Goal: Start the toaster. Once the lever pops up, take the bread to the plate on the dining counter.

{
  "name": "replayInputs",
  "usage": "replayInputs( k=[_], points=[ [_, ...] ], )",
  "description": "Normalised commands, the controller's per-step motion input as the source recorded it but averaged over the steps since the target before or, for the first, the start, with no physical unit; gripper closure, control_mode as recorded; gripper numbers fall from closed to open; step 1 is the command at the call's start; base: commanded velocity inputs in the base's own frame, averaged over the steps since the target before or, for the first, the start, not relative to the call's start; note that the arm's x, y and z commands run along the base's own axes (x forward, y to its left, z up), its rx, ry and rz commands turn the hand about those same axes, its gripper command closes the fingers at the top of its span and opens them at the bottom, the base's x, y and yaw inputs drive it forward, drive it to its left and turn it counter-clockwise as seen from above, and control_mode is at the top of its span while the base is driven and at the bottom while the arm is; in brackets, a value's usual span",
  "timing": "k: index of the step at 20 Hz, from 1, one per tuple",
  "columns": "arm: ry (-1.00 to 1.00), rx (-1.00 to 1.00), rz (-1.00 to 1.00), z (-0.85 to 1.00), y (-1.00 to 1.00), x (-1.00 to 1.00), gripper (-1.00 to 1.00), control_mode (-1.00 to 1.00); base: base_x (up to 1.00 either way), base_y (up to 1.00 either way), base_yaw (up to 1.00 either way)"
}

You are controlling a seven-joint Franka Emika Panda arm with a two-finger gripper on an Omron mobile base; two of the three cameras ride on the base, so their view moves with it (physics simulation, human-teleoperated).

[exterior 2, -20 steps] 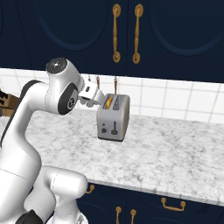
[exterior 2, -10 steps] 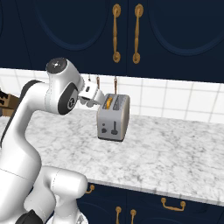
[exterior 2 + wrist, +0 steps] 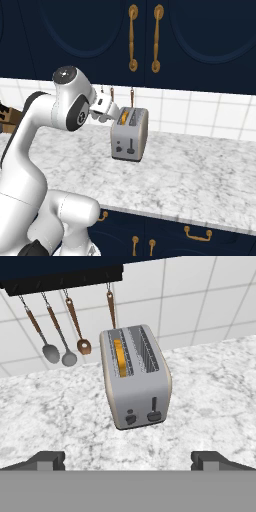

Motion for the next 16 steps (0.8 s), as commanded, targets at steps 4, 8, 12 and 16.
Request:
replayInputs(
  k=[4,8,12,16],
  points=[
    [0.0,0.0,0.0,0.0,0.0,0.0,-1.0,-1.0,0.0,0.0,0.0],
    [0.0,0.0,0.0,0.0,0.0,0.0,-1.0,-1.0,0.0,0.0,0.0],
    [0.0,0.0,0.0,0.0,0.0,0.0,-1.0,-1.0,0.0,0.0,0.0],
    [0.0,0.0,0.0,0.0,0.0,0.0,-1.0,-1.0,0.0,0.0,0.0]
  ],
)
